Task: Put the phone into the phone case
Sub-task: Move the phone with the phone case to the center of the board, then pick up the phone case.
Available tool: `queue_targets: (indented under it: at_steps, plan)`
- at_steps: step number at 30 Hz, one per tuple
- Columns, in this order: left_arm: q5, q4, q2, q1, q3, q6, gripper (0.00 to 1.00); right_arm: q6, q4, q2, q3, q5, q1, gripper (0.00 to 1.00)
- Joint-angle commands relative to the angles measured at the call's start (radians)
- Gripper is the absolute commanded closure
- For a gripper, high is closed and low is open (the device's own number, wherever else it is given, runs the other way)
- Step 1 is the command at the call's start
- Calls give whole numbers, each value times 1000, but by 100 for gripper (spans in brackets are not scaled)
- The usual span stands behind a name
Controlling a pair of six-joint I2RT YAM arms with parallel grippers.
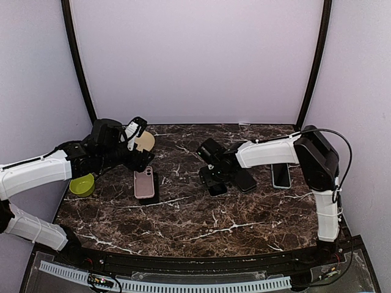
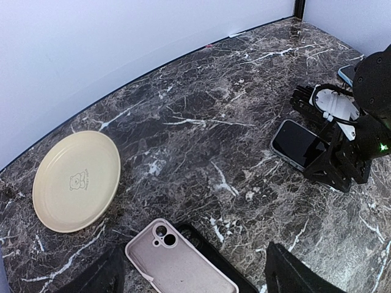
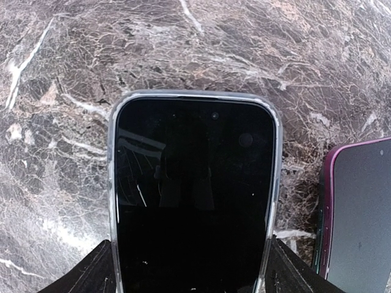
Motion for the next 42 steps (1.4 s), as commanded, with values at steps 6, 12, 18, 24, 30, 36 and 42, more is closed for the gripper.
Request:
queue_targets:
  at_steps: [6,12,18,24,30,36,42]
  plan:
    - [11,11,-23,5,-15,13,19,21,38,20,41,21,-3,26]
    - [16,10,-14,5,-14,8,19,14,27,1,39,10,-3,11]
    - [12,-41,45,46,7,-32,17,-4,24,-57,30,-17,-1,5]
    - [82,-93,189,181,49,-186,24,-30,44,-187,-38,-3,7,5]
    - [128,-110,323,248,69,-339,42,-58,56,-304,-158,43,14,5]
    - [117,-144,425,257,84,-431,48,-62,91,-359,-249,57,14,5]
    - [100,-158,457,257,80,-449,62,-75,87,-373,-265,66,14,5]
